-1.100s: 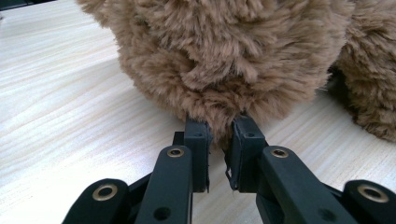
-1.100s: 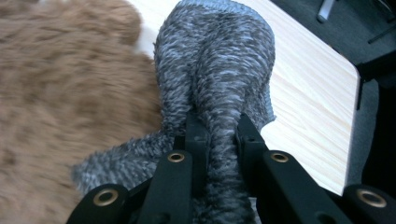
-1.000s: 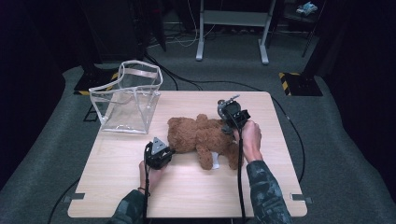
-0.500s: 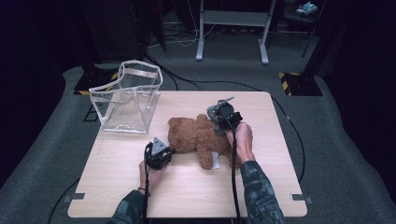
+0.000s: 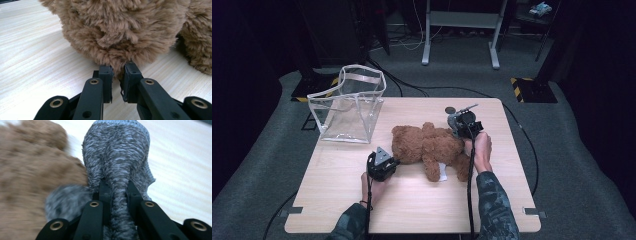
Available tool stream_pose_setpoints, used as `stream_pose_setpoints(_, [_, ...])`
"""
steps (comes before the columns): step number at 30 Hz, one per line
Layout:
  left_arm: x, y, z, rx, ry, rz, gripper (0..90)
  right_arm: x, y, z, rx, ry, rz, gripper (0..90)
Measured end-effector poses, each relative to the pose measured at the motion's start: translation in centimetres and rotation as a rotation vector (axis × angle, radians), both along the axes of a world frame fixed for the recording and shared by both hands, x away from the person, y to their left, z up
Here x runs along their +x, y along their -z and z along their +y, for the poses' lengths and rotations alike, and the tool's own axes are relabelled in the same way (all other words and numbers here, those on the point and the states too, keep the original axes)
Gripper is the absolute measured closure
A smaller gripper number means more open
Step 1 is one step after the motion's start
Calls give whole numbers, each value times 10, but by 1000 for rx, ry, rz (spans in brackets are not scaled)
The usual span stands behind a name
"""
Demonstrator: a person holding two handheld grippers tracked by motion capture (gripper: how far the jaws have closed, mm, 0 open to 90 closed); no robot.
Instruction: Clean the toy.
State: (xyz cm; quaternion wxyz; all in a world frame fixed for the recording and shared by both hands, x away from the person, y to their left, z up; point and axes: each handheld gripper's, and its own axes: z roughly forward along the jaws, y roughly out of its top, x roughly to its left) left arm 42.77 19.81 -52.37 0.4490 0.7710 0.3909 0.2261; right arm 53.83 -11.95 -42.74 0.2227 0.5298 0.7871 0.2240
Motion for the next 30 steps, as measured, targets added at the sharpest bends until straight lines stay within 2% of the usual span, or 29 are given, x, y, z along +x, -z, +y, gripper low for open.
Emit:
stream_pose_setpoints(1, [0, 0, 0, 1, -1, -1, 797, 2, 7, -7, 9, 19, 15, 799])
stream_pose_setpoints(2, [0, 0, 0, 1, -1, -1, 797, 2, 7, -7, 9, 19, 15, 799])
stream_pose_setpoints(3, [0, 0, 0, 1, -1, 0, 797, 2, 14, -12, -4, 36, 37, 799])
stream_pose_setpoints(5, [0, 0, 0, 2, -3, -1, 797, 2, 17, -14, -3, 48, 45, 799])
stream_pose_setpoints(7, [0, 0, 0, 3, -4, 1, 797, 3, 21, -22, -45, 87, 67, 799])
stream_pose_setpoints(9, [0, 0, 0, 4, -5, 0, 797, 4, 23, -28, -63, 120, 84, 798])
stream_pose_setpoints(12, [0, 0, 0, 3, -5, 0, 797, 2, 24, -32, -72, 142, 98, 798])
stream_pose_setpoints(13, [0, 0, 0, 2, -5, -1, 797, 0, 24, -32, -89, 143, 99, 798])
stream_pose_setpoints(15, [0, 0, 0, 4, -4, 1, 797, -5, 19, -35, -76, 130, 72, 798])
stream_pose_setpoints(17, [0, 0, 0, 4, -4, -2, 797, -13, 7, -35, -48, 115, 44, 798])
stream_pose_setpoints(18, [0, 0, 0, 3, -5, -1, 797, -17, -2, -34, -32, 84, 23, 798])
stream_pose_setpoints(19, [0, 0, 0, 3, -5, -5, 797, -21, -9, -32, -23, 85, 9, 798])
stream_pose_setpoints(22, [-1, 0, 0, 2, -5, -6, 797, -35, -38, -21, 6, 25, -55, 798])
stream_pose_setpoints(24, [0, 0, 0, 0, -6, -5, 797, -43, -57, -10, 35, -30, -100, 797])
stream_pose_setpoints(25, [-1, 0, 0, 0, -6, -6, 796, -49, -68, 2, 56, -67, -122, 797])
stream_pose_setpoints(26, [-1, 0, 0, 1, -7, -7, 796, -49, -68, 2, 56, -67, -122, 797])
stream_pose_setpoints(27, [-1, 0, 0, -1, -8, -6, 795, -54, -76, 20, 69, -108, -120, 797])
stream_pose_setpoints(29, [-1, 0, 1, 1, -5, -9, 796, -55, -76, 27, 67, -128, -127, 797])
stream_pose_setpoints(30, [-2, 0, 0, -5, -7, -6, 795, -55, -74, 39, 63, -159, -125, 796])
